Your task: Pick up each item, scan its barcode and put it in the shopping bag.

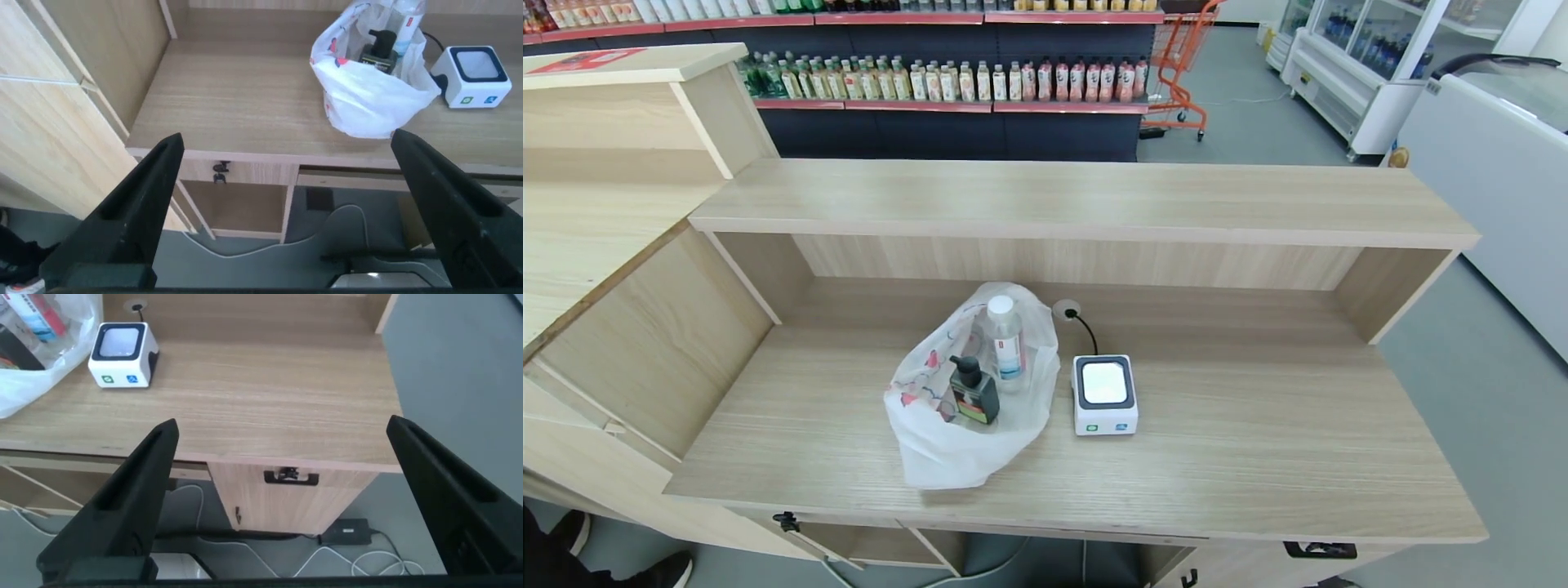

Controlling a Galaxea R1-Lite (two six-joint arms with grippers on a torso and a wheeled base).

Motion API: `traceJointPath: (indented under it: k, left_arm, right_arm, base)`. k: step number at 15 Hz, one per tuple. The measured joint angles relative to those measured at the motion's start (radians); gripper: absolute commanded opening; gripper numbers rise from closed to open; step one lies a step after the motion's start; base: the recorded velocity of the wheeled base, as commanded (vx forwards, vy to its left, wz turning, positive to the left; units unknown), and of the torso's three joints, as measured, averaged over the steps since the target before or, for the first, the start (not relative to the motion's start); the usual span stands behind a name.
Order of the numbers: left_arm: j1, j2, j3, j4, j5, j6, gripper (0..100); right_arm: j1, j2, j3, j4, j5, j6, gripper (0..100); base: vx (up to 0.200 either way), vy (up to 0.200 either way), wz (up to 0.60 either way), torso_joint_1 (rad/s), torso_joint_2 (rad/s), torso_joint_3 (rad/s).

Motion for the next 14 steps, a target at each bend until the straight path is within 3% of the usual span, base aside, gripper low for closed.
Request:
traceJointPath:
  k: [3, 5, 6, 14]
  left_arm:
    - [0.002, 0.000, 0.000, -0.001, 0.001, 0.000, 100]
    - [0.000, 0.000, 0.000, -0.001, 0.002, -0.001, 100]
    - [0.001, 0.000, 0.000, 0.000, 0.002, -0.002, 100]
    - [0.001, 0.000, 0.000, 0.000, 0.002, -0.003, 100]
  right_arm:
    - [0.002, 0.000, 0.000, 0.000, 0.000, 0.001, 100]
    - [-0.001, 0.000, 0.000, 0.000, 0.000, 0.004, 100]
    - [0.000, 0.000, 0.000, 0.001, 0.000, 0.013, 0]
    - [0.001, 0.001, 0.000, 0.002, -0.001, 0.022, 0]
  base:
    - [0.200, 0.000, 0.00, -0.004, -0.01, 0.004]
    - [0.000, 0.000, 0.00, 0.000, 0.00, 0.000]
    - [0.000, 0.000, 0.00, 0.000, 0.00, 0.000]
    - [0.000, 0.000, 0.00, 0.000, 0.00, 0.000]
